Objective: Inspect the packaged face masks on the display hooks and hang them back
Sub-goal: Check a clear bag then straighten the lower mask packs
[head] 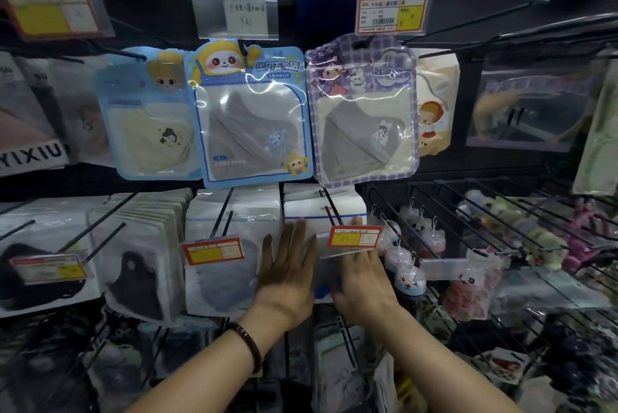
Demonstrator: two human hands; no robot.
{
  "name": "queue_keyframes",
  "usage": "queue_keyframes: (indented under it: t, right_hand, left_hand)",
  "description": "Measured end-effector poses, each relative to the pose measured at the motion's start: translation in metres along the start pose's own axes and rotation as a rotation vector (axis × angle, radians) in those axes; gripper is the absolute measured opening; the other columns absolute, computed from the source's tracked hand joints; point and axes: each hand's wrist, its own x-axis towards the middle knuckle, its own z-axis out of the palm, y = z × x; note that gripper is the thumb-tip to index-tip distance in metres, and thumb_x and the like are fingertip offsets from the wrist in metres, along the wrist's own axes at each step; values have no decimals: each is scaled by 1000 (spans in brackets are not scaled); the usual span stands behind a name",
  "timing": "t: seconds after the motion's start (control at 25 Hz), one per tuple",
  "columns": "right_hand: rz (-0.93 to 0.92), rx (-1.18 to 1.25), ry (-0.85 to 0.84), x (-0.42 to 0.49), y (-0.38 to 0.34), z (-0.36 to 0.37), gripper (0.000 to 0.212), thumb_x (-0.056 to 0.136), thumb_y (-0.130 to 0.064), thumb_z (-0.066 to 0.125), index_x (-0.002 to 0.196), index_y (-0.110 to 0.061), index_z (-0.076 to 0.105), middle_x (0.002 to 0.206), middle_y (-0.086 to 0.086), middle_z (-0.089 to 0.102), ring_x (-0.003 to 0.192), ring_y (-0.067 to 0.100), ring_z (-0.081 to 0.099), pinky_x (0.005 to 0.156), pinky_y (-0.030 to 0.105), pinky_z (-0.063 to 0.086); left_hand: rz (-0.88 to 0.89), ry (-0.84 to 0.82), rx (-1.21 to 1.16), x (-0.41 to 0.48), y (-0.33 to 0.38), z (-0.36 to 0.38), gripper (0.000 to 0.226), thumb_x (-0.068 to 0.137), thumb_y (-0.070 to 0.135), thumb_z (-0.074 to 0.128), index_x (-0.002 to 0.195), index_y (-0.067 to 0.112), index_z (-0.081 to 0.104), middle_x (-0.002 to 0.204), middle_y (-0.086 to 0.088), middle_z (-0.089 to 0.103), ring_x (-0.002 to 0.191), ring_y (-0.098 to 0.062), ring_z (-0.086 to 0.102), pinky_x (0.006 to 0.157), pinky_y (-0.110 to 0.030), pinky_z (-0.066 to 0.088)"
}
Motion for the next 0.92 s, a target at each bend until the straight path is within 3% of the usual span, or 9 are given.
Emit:
queue_keyframes:
  t: [0.08,0.16,0.32,0.44,0.64,0.76,0.84,0.92]
  right_hand:
    - [23,-19,-19,13,1,3,107,94,-33,71,170,-21,-3,177,14,-17,165,38,-9,135,52,10]
    - [39,-55,-59,25,2,4,105,95,-35,71,170,-25,-2,176,15,-20,164,39,-11,135,53,9]
    - [42,-84,-133,47,8,6,99,95,-42,66,169,-33,1,176,12,-23,164,37,-15,134,54,10]
    - [89,-46,-158,50,13,2,104,89,-40,66,170,-32,1,177,9,-20,165,37,-6,133,53,19]
    - [-21,-137,-189,13,-6,-42,92,99,-29,63,170,-22,5,178,14,-11,163,37,3,131,49,23]
    - [-142,-229,-238,-14,-14,-63,76,99,-37,62,162,-18,25,170,15,24,156,37,22,125,51,32]
    - [-219,-253,-267,-33,-19,-81,63,100,-40,60,156,-20,38,162,9,36,151,32,29,119,49,39]
    - [-331,-251,-232,-50,-23,-104,55,102,-41,55,153,-23,46,155,4,46,145,27,39,112,47,47]
  left_hand:
    - [-35,-89,21,12,2,-7,102,97,44,64,169,21,-5,171,-11,-33,161,-36,-22,122,-61,-26]
    - [-72,-162,43,21,3,-17,103,100,41,60,167,22,-16,168,-8,-40,159,-34,-29,123,-62,-24]
    - [-86,-177,46,33,5,-19,93,99,44,56,169,30,-4,173,-8,-27,161,-35,-23,126,-65,-14]
    - [-94,-195,81,33,4,-20,90,100,47,54,169,30,-2,174,-5,-22,161,-34,-20,124,-64,-19]
    - [41,-348,188,1,4,-46,92,102,44,54,169,23,-6,175,-10,-24,160,-34,-26,118,-62,-25]
    - [141,-432,102,-25,11,-85,83,100,48,58,167,25,14,177,-11,3,164,-34,-1,128,-61,-1]
    - [203,-442,80,-43,15,-117,71,99,53,58,161,26,34,169,-13,25,155,-35,25,126,-54,21]
    - [226,-422,79,-55,19,-152,61,100,56,56,152,27,44,156,-11,39,143,-33,41,120,-49,32]
